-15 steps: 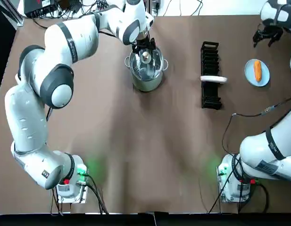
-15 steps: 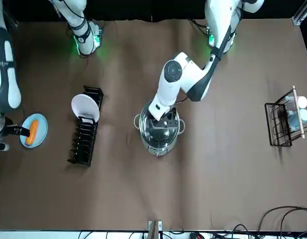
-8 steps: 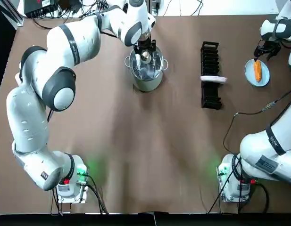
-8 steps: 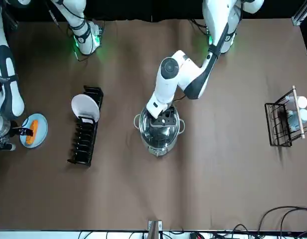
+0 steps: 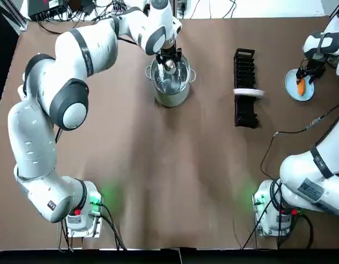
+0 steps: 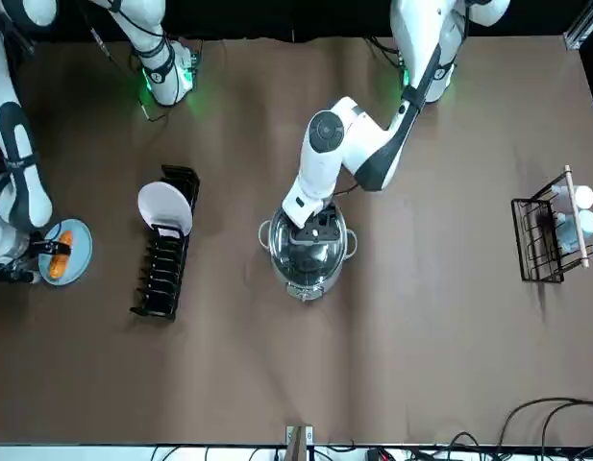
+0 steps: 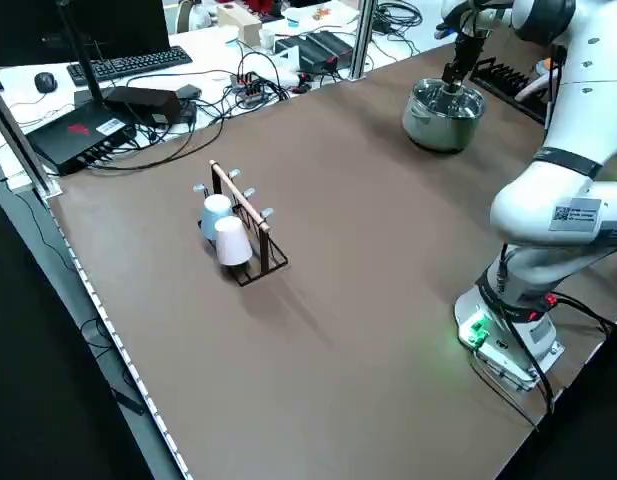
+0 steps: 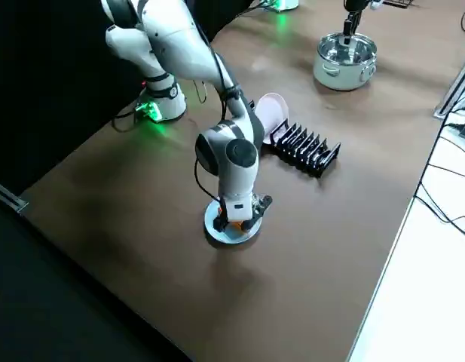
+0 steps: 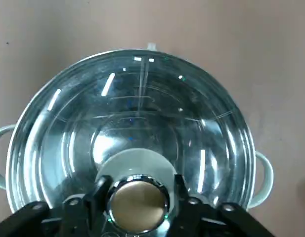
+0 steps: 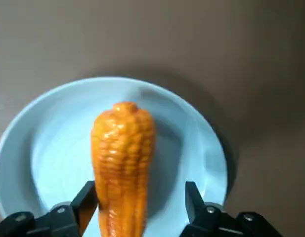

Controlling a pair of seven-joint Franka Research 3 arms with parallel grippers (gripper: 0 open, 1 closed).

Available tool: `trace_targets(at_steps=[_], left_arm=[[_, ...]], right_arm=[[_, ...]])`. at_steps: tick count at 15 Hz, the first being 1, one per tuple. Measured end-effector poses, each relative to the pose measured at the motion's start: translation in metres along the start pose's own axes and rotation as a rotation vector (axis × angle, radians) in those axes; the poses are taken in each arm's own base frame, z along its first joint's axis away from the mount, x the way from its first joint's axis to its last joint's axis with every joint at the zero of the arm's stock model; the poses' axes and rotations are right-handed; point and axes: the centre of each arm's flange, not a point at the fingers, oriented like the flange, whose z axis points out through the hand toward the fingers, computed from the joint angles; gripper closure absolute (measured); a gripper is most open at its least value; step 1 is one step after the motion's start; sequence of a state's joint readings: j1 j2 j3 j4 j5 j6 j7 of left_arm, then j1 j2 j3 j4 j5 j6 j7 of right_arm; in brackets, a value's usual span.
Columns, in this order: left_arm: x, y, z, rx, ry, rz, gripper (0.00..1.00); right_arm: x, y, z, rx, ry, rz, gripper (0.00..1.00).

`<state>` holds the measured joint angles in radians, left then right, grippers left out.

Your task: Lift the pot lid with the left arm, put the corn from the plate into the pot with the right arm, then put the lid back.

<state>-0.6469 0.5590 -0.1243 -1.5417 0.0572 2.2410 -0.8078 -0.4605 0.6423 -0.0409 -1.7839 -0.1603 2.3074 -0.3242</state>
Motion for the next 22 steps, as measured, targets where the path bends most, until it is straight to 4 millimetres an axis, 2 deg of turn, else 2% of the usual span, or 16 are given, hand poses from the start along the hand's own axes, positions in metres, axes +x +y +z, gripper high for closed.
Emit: trace_targets(at_steps=[1,3,5,7,8,9,10,12,14,15,16,18,20,22], left_arm=[[0.000,0.000,0.000,0.000,0.000,0.000,0.45],[0.000,0.000,0.000,0.002,-0.002,0.000,0.48],[0.000,0.000,0.000,0.002,-0.002,0.000,0.48],[0.000,0.000,0.000,0.002,-0.002,0.000,0.48],[0.000,0.000,0.000,0.003,-0.003,-0.001,0.48],[0.000,0.000,-0.001,0.006,-0.006,-0.002,0.48],[0.001,-0.001,-0.002,0.014,-0.013,-0.006,0.48],[0.009,-0.006,-0.013,0.029,-0.028,-0.033,0.49],[0.024,-0.018,-0.035,0.038,-0.048,-0.073,0.49],[0.047,-0.040,-0.066,0.021,-0.038,-0.127,0.49],[0.056,-0.054,-0.079,0.022,-0.038,-0.151,0.49],[0.073,-0.084,-0.096,0.028,-0.040,-0.199,0.49],[0.093,-0.115,-0.107,0.028,-0.029,-0.237,0.49],[0.112,-0.156,-0.112,0.049,-0.045,-0.233,0.49]], right_arm=[[-0.001,-0.003,0.007,0.005,-0.008,-0.004,0.22],[0.001,-0.011,0.010,0.013,-0.012,-0.017,0.42],[0.004,-0.021,0.008,0.018,-0.016,-0.035,0.45],[0.012,-0.047,-0.004,0.032,-0.035,-0.079,0.62],[0.019,-0.068,-0.019,0.036,-0.041,-0.112,0.62],[0.026,-0.091,-0.042,0.036,-0.048,-0.148,0.62],[0.032,-0.115,-0.074,0.032,-0.057,-0.184,0.62],[0.033,-0.157,-0.152,0.020,-0.085,-0.247,0.62],[0.025,-0.198,-0.228,0.016,-0.115,-0.306,0.62],[0.014,-0.249,-0.277,0.042,-0.140,-0.363,0.62],[0.009,-0.279,-0.293,0.063,-0.139,-0.362,0.62],[-0.001,-0.341,-0.311,0.094,-0.129,-0.320,0.62],[-0.015,-0.411,-0.318,0.097,-0.134,-0.262,0.62],[-0.039,-0.488,-0.319,0.075,-0.137,-0.205,0.62]])
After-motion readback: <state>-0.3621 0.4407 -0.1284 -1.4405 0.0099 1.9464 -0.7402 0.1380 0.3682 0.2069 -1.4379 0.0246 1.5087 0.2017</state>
